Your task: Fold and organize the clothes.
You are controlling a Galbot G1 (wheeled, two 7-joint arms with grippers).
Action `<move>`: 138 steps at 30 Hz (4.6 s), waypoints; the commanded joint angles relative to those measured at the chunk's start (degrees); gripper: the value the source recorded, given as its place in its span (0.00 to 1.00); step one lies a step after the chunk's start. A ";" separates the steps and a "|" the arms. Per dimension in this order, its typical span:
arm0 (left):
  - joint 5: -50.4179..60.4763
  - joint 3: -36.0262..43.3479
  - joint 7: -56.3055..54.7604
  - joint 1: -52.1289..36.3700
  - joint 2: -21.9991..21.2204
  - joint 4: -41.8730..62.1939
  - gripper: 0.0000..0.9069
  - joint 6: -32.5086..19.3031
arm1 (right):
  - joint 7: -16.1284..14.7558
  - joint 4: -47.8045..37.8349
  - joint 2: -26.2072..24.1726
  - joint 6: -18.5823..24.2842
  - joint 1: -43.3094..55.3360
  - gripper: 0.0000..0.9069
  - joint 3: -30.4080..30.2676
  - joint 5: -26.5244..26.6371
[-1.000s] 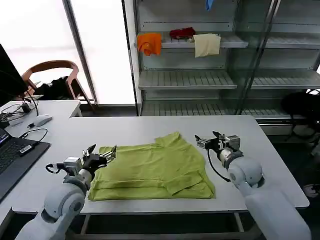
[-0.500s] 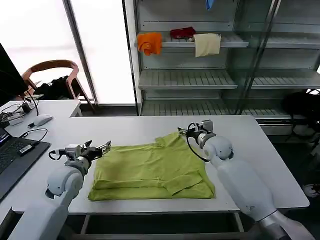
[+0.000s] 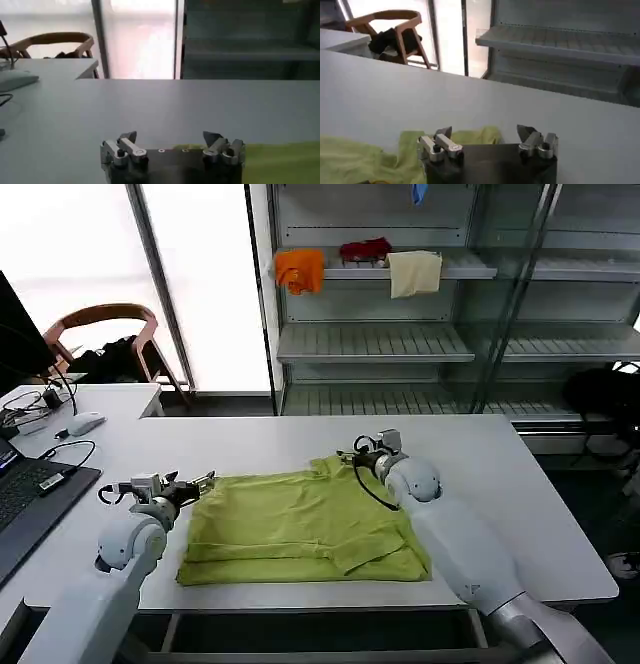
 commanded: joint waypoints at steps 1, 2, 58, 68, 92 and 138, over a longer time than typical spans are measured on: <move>0.51 0.59 0.78 -0.29 -0.58 2.54 0.82 0.08 | -0.84 -1.85 0.93 0.04 0.33 1.00 -0.56 -0.89; 0.56 0.61 0.88 -0.36 -0.69 2.73 0.77 0.07 | -0.88 -1.78 0.91 0.05 0.18 1.00 -0.52 -0.95; 0.92 -3.77 -3.11 14.61 5.43 -19.30 0.00 -1.47 | 6.30 34.21 -15.03 1.20 -18.20 0.00 3.44 6.58; 7.51 -5.42 -6.98 23.09 5.55 -29.96 0.00 -0.02 | 7.39 44.06 -20.59 1.10 -25.40 0.00 6.86 7.25; 2.29 5.59 2.30 -4.68 -1.62 0.59 1.00 -1.83 | 6.67 40.08 -18.29 1.28 -24.76 0.00 6.30 5.41; 8.17 7.16 1.83 -3.63 -3.44 4.38 0.00 -4.42 | 5.77 35.09 -16.47 2.41 -21.42 0.00 4.48 4.29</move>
